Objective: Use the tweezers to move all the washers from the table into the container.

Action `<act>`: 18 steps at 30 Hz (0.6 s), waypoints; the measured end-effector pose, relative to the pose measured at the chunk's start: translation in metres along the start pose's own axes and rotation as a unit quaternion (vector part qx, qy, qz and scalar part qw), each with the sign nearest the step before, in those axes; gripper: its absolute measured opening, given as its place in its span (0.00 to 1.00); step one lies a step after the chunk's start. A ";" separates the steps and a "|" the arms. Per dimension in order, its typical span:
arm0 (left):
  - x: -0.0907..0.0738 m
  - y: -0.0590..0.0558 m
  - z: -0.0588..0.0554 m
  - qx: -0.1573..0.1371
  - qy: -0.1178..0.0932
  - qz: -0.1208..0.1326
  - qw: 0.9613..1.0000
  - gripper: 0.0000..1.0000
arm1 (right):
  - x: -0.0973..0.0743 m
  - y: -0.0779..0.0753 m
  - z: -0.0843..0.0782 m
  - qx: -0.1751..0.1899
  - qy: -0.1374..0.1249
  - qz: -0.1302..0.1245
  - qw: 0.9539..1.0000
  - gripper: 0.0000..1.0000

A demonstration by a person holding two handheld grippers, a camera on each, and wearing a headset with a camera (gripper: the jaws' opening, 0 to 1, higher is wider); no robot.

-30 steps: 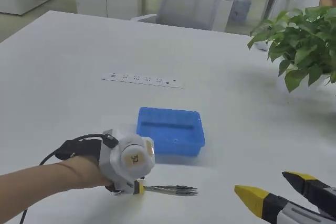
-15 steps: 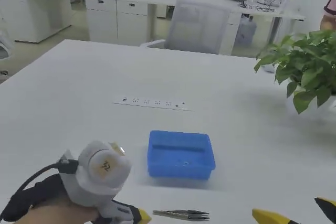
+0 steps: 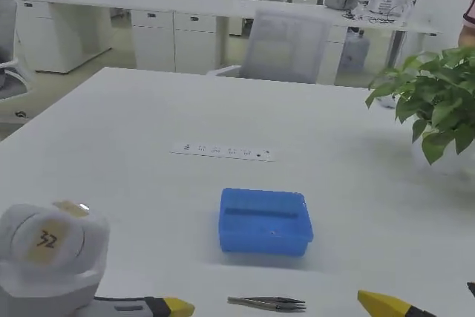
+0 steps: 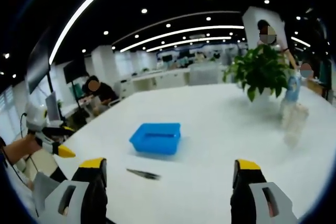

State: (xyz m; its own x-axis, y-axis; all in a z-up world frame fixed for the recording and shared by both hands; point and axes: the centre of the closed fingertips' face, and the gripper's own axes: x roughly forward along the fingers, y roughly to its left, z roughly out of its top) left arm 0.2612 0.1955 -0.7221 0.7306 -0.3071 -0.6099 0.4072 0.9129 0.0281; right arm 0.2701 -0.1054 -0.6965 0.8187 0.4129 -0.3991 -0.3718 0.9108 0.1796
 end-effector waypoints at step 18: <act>-0.006 0.007 0.013 -0.004 -0.021 0.027 0.999 0.99 | 0.005 0.003 0.011 -0.024 -0.006 0.006 1.000 0.99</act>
State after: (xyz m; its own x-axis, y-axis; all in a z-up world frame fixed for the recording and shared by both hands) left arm 0.2675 0.2003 -0.7078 0.7734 -0.2686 -0.5743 0.3629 0.9303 0.0537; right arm 0.2780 -0.1008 -0.6880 0.8187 0.4245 -0.3867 -0.4026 0.9045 0.1405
